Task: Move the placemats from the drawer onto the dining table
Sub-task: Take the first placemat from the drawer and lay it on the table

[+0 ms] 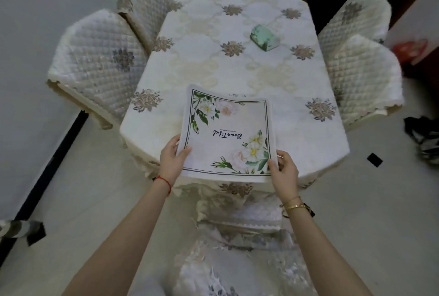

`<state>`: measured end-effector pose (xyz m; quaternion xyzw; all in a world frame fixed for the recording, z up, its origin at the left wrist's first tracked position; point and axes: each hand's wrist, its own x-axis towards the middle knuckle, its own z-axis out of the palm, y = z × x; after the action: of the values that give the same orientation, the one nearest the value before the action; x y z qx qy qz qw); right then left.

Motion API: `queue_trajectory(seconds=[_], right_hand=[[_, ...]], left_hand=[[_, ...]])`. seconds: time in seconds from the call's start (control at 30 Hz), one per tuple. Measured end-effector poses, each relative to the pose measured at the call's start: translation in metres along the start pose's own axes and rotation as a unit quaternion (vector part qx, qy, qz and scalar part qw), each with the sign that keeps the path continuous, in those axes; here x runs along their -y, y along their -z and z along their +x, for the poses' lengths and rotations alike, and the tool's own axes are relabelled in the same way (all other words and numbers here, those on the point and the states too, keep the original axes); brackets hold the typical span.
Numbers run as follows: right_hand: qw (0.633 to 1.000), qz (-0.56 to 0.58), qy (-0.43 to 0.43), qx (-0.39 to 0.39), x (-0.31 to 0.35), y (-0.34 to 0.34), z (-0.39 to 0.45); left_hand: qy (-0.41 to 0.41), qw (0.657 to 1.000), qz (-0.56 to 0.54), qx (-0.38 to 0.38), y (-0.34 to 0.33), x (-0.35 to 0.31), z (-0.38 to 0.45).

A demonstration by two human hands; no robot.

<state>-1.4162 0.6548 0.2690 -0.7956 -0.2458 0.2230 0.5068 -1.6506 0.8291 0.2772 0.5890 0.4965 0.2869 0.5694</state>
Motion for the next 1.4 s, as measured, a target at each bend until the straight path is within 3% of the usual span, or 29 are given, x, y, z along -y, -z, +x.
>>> queue_trajectory(seconds=[0.27, 0.67, 0.93, 1.1, 1.4], right_hand=[[0.998, -0.049, -0.032, -0.015, -0.027, -0.013, 0.054], [0.993, -0.097, -0.057, -0.037, -0.059, -0.017, 0.061], [0.971, -0.236, 0.039, -0.024, -0.07, -0.008, 0.066], [0.942, -0.292, 0.165, 0.019, -0.056, -0.022, 0.102], [0.893, -0.35, 0.23, 0.163, -0.022, -0.114, 0.203]], left_hand=[[0.037, 0.999, 0.023, 0.028, -0.032, 0.052, 0.075], [0.051, 0.995, 0.089, 0.015, -0.046, 0.063, 0.083], [-0.02, 0.987, 0.156, -0.037, -0.039, 0.061, 0.084], [-0.139, 0.943, 0.301, -0.028, -0.043, 0.049, 0.104], [-0.242, 0.873, 0.41, 0.107, -0.115, 0.023, 0.202]])
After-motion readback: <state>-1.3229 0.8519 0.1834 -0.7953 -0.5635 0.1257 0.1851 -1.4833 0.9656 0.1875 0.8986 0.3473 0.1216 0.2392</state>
